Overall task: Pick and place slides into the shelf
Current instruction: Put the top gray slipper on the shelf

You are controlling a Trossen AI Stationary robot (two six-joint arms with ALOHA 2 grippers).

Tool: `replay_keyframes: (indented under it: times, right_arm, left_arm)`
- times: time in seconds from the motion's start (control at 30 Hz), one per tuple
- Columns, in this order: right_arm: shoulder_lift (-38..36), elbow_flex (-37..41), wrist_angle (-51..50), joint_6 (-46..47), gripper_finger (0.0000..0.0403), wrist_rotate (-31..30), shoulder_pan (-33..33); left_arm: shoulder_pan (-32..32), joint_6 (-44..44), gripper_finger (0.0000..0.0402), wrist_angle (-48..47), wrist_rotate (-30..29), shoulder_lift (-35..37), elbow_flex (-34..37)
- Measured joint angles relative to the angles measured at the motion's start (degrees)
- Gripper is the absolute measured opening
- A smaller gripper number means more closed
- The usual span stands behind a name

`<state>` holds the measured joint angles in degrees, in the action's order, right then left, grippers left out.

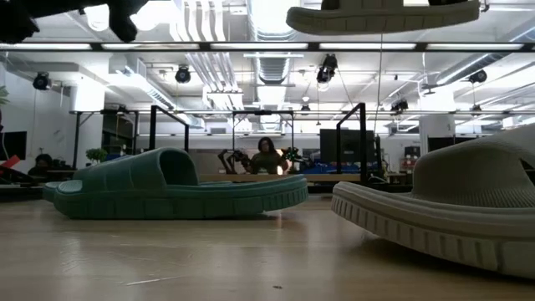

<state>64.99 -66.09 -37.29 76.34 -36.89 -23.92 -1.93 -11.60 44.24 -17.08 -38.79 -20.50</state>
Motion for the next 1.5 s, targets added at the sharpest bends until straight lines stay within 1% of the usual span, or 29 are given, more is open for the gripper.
replay_keyframes:
  times: [0.23, 0.37, 0.47, 0.53, 0.63, 0.8, 0.93, 1.1, 1.23, 1.3, 1.5]
  right_arm:
    - [0.02, 0.01, 0.14, -1.29, 0.0012, 1.08, 0.74]
    - [-0.02, -0.08, 0.21, -1.92, 0.0012, 0.85, 0.78]
    - [-0.02, -0.1, 0.21, -2.12, 0.0012, 0.82, 1.0]
    - [-0.02, -0.1, 0.29, -3.39, 0.0012, 0.41, 1.22]
    - [-0.02, -0.1, 0.35, -4.84, 0.0011, -0.66, 1.5]
    - [-0.04, -0.1, 0.68, -7.97, 0.0011, -1.22, 2.79]
    - [-0.04, -0.1, 3.73, -13.11, 0.0011, -2.2, 3.85]
    - [-0.06, -0.14, 7.17, -17.69, 0.0011, -2.2, 5.03]
    - [-0.07, -0.14, 7.25, -18.4, 0.0011, -2.2, 5.3]
    - [-0.07, -0.14, 7.75, -18.49, 0.0011, -2.2, 5.48]
    - [-0.07, -0.14, 9.03, -18.63, 0.0011, -2.2, 5.59]
  left_arm:
    - [0.0, 6.24, 0.0153, -0.81, 2.21, -7.82, -4.89]
    - [0.01, 6.12, 0.0153, 0.12, 2.27, -11.47, -7.01]
    - [0.04, 5.13, 0.0153, -0.45, 4.72, -14.31, -7.79]
    - [0.01, 2.07, 0.0153, -0.24, 5.23, -15.8, -8.5]
    - [0.02, -4.89, 0.0153, -0.07, 6.12, -18.08, -8.87]
    - [0.04, -16.73, 0.0153, -0.1, 9.81, -21.44, -8.89]
    - [0.04, -26.24, 0.0153, -0.22, 12.01, -24.18, -8.89]
    - [0.04, -35.87, 0.0153, 1.7, 12.52, -26.74, -8.89]
    - [0.04, -39.0, 0.0153, 3.98, 12.54, -28.27, -8.89]
    - [0.04, -39.12, 0.0153, 4.81, 12.54, -29.05, -8.98]
    - [0.04, -42.11, 0.0153, 4.85, 11.97, -31.51, -10.0]
